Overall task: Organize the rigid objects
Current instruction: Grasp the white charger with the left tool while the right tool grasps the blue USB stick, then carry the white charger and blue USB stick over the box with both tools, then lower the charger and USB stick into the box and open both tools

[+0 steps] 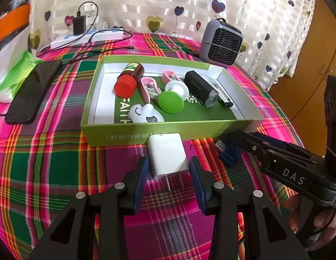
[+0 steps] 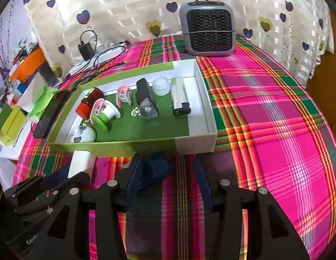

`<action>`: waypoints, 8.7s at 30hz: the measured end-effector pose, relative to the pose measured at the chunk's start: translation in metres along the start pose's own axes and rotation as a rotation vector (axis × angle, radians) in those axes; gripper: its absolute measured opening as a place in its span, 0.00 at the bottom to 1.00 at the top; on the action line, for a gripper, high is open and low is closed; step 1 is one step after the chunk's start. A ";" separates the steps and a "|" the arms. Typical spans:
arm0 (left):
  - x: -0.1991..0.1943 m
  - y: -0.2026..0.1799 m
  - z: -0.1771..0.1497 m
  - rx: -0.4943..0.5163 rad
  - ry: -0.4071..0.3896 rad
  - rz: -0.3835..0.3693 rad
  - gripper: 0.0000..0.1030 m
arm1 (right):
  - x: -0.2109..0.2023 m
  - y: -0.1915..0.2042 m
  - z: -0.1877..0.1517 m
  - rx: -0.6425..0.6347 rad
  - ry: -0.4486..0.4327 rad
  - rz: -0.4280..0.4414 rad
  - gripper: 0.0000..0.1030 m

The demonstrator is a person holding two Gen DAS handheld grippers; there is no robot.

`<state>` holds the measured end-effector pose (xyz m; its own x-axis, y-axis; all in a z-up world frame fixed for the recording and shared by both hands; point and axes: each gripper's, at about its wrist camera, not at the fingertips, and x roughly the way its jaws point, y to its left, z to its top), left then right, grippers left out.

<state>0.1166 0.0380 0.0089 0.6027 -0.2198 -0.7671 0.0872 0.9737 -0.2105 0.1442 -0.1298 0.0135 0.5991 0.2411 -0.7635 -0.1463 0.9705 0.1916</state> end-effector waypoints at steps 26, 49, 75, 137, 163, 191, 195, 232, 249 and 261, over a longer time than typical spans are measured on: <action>0.000 0.001 0.000 -0.002 -0.001 -0.003 0.37 | 0.007 -0.002 0.013 0.060 0.072 -0.019 0.49; 0.000 0.003 -0.002 -0.010 -0.002 -0.010 0.37 | -0.005 -0.015 -0.007 -0.047 0.070 0.150 0.49; -0.001 0.002 -0.002 -0.007 0.000 -0.002 0.37 | -0.012 0.020 -0.028 -0.448 0.101 0.398 0.49; 0.002 0.003 0.001 0.000 -0.001 0.013 0.34 | 0.008 0.045 -0.021 -0.618 0.059 0.276 0.24; -0.015 -0.002 -0.006 0.023 -0.025 0.022 0.33 | -0.006 0.042 -0.026 -0.561 0.034 0.286 0.23; -0.046 -0.006 0.006 0.046 -0.107 -0.003 0.32 | -0.039 0.028 -0.003 -0.458 -0.066 0.280 0.23; -0.049 -0.007 0.015 0.051 -0.123 -0.016 0.32 | -0.041 0.025 0.003 -0.439 -0.075 0.274 0.23; 0.011 -0.024 0.068 0.070 -0.087 -0.088 0.29 | 0.015 0.001 0.065 -0.289 -0.053 0.135 0.23; 0.026 -0.021 0.070 0.059 -0.050 -0.083 0.29 | 0.033 -0.002 0.065 -0.274 -0.020 0.115 0.24; 0.035 -0.020 0.066 0.048 -0.014 -0.070 0.29 | 0.037 -0.003 0.064 -0.274 -0.012 0.127 0.24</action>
<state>0.1887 0.0147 0.0264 0.6052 -0.2867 -0.7427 0.1669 0.9579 -0.2338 0.2169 -0.1235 0.0238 0.5718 0.3620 -0.7362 -0.4264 0.8978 0.1102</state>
